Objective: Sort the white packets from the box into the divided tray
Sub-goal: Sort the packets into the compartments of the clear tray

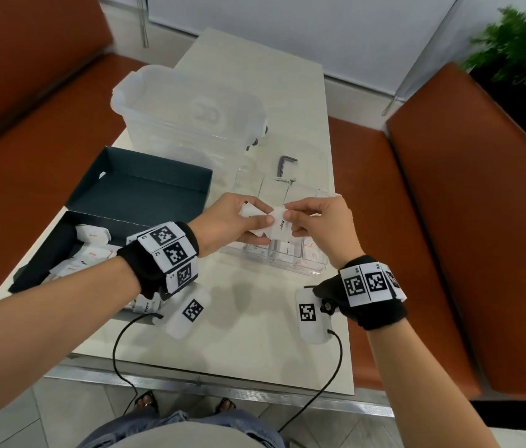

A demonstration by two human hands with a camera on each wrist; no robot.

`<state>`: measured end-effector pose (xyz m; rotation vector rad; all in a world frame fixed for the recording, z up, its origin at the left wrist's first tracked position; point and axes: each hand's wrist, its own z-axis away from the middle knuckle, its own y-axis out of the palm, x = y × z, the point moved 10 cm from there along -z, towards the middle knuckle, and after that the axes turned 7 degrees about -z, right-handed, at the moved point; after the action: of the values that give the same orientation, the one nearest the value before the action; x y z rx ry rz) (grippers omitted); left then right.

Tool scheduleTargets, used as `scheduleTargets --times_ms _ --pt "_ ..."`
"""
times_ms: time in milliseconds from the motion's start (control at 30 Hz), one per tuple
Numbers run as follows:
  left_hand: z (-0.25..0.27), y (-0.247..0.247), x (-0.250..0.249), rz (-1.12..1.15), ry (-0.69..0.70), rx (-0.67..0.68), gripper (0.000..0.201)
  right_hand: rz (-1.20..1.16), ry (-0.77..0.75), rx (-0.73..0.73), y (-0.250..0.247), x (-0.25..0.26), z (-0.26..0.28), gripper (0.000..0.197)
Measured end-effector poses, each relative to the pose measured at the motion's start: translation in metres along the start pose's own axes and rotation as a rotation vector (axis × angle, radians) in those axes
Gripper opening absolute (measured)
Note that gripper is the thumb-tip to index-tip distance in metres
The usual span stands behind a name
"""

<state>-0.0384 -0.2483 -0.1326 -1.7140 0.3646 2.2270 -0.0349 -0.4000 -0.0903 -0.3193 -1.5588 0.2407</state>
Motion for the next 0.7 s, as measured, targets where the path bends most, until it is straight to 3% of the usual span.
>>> scheduleTargets --times_ms 167,367,567,700 --pt "0.001 0.002 -0.002 0.087 0.028 -0.033 0.011 -0.188 0.083 -0.123 -0.003 -0.013 0.004 0.007" --pt "-0.001 0.007 -0.002 0.17 -0.003 -0.01 0.02 -0.269 0.141 -0.096 0.003 -0.017 0.005 0.008" --pt "0.0 0.006 0.008 0.462 -0.164 -0.006 0.031 -0.12 0.11 -0.131 -0.021 -0.01 -0.002 0.006" --pt "-0.003 0.001 0.006 0.403 -0.142 -0.038 0.029 -0.277 0.123 -0.182 -0.031 -0.01 -0.001 0.004"
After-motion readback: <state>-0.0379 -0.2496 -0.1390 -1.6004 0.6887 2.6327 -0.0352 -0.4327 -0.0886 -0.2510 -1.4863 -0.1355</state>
